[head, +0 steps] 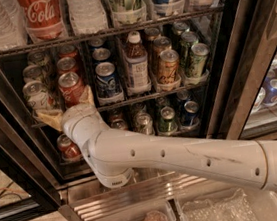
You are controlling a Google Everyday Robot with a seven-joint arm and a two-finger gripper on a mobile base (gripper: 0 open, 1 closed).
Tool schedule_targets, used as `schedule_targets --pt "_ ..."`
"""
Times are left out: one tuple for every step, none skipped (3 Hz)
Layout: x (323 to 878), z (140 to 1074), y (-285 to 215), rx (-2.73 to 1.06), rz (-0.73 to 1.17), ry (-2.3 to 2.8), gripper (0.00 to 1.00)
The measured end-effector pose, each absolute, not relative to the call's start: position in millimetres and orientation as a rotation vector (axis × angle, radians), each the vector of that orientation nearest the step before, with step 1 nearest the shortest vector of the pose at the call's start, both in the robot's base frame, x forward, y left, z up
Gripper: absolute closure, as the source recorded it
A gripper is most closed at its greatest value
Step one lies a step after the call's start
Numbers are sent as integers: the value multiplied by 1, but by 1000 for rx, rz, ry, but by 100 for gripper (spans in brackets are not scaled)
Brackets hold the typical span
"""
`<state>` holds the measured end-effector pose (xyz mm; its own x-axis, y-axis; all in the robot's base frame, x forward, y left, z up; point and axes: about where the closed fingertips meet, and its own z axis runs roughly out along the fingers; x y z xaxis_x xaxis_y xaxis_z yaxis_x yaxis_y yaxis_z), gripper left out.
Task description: Pick coke can from middle shelf of fridge
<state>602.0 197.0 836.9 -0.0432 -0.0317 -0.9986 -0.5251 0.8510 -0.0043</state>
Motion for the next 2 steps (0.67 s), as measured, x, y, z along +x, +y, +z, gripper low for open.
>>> schedule_targets --pt "602 836 197 -460 419 1582 40" --pt "603 835 196 -466 415 1587 63"
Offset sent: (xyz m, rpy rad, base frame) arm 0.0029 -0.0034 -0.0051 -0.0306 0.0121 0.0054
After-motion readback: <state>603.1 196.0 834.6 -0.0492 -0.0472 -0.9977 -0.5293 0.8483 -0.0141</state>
